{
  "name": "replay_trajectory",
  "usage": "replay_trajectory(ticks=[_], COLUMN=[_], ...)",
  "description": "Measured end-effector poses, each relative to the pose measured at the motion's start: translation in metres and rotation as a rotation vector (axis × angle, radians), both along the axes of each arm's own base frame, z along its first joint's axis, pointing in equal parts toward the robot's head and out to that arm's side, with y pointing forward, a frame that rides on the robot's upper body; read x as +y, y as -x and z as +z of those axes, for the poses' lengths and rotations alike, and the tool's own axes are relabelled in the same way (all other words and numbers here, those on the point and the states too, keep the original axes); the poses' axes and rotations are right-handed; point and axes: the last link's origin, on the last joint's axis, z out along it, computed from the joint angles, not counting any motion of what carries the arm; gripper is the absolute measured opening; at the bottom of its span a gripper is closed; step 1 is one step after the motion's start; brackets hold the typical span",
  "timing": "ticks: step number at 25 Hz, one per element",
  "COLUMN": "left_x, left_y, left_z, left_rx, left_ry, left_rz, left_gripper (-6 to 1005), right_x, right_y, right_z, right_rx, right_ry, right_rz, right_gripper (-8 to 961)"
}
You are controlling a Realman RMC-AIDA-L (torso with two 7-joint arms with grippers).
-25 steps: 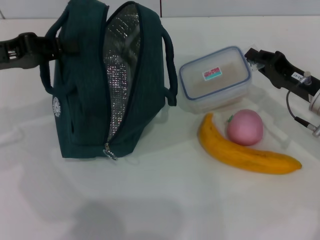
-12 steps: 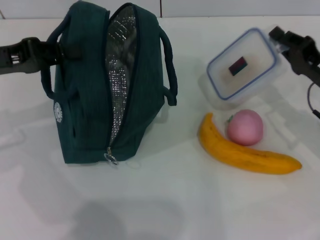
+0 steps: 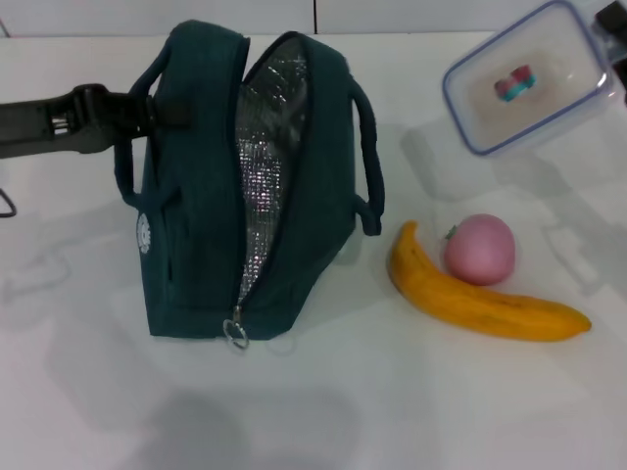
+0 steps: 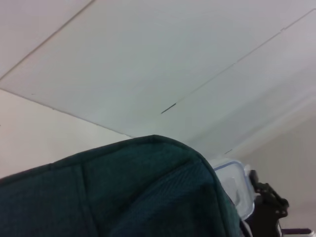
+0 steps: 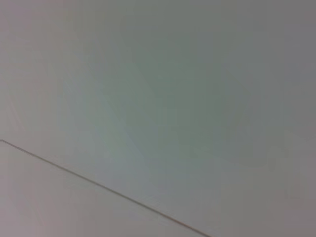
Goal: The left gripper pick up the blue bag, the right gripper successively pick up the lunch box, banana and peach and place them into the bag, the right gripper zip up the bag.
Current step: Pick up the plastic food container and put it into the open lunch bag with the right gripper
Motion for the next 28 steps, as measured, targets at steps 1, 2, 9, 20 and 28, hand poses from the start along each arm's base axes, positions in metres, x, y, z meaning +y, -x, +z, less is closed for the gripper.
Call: replay_trajectory(ticks=[1,2,9,20,28], left_x=[0.001,0.002,0.004,0.007,0.009], left_y=[-0.002,-0.004,-0.015,-0.028,-0.034], left_z=[-0.001,-0.001,-0.013,-0.023,-0.027], left_rx=[-0.003,-0.006,-0.034,-0.049,-0.055], left_ry=[0.002,0.003,0.025,0.045,0.044], left_rz=[-0.004,-0.007,-0.024,-0.054,-0.073], left_gripper=[44,44,44,44,44], right_x=[-0.001,-0.002,0.004,0.039,0.053], right_y=[0.001,0.003,0.030,0.094,0.128], right_z=[0.003,0.005,0.019,0.018,0.006], right_rx=[0.015,0.029,0.127,0.170,0.130], right_ry=[-0.012,-0.019,-0.032,0.025,0.104], right_rz=[0.010,0.021,0.156,0.327,0.397], right_gripper=[111,112,116,123,128])
